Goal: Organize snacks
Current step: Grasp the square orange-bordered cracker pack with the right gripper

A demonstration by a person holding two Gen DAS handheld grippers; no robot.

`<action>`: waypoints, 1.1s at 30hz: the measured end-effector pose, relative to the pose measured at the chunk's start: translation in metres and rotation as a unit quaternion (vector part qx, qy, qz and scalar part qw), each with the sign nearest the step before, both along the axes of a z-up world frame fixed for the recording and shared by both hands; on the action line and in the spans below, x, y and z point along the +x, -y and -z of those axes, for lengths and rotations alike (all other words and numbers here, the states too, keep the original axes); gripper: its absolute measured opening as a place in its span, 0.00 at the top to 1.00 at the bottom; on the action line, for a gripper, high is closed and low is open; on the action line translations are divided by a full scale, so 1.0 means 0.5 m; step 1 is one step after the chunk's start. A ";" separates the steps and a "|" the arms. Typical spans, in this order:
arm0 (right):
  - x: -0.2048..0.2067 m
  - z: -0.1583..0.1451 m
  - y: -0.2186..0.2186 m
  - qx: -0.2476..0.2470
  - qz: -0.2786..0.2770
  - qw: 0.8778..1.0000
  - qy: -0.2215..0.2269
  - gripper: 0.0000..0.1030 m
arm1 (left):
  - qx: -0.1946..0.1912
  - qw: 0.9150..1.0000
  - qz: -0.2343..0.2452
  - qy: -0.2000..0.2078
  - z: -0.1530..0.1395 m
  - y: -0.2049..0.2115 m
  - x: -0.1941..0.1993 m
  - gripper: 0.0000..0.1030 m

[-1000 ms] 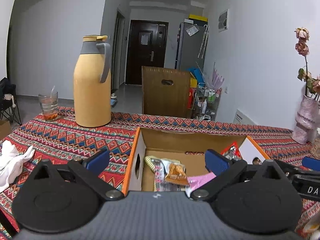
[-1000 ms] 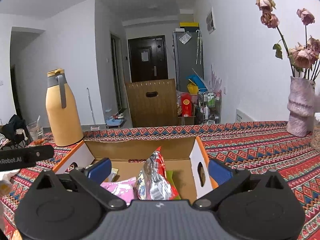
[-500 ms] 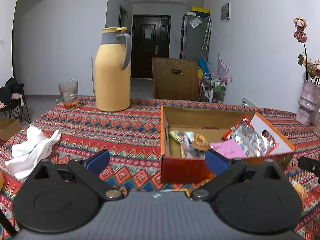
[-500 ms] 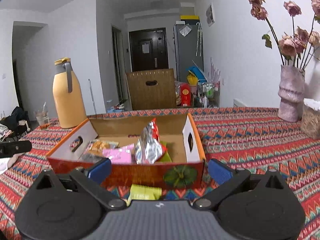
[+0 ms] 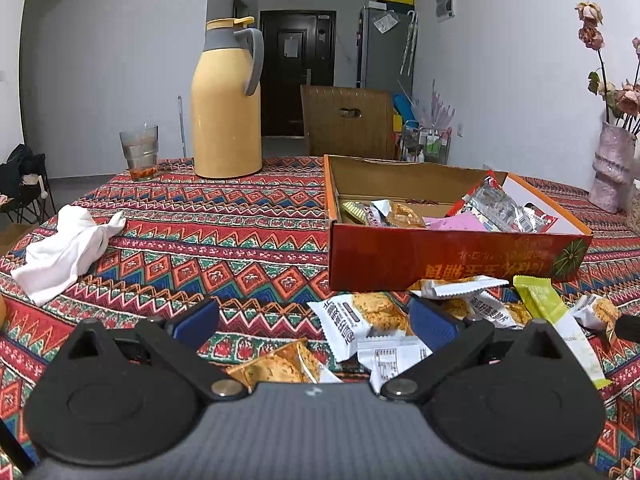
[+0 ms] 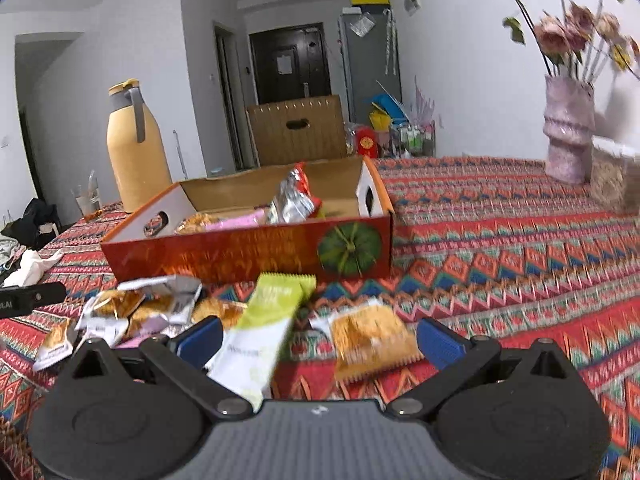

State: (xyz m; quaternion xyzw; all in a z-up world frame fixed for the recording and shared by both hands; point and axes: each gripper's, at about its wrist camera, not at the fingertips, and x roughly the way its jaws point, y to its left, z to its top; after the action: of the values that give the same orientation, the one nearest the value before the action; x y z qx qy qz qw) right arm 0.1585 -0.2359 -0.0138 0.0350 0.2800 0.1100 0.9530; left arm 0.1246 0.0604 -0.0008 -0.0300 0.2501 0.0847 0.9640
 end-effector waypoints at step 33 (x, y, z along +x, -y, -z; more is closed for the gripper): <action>0.099 0.016 -0.006 -0.070 0.017 0.997 -0.039 0.00 | -0.022 0.999 -0.019 0.015 0.021 -0.018 -0.005 0.00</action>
State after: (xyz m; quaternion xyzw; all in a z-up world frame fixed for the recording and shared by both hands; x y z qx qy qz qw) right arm 0.2082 -0.2327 -0.0220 -0.0227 0.3230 0.0729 0.9433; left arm 0.1220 0.0696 -0.0114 -0.0576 0.2367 0.0972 0.9650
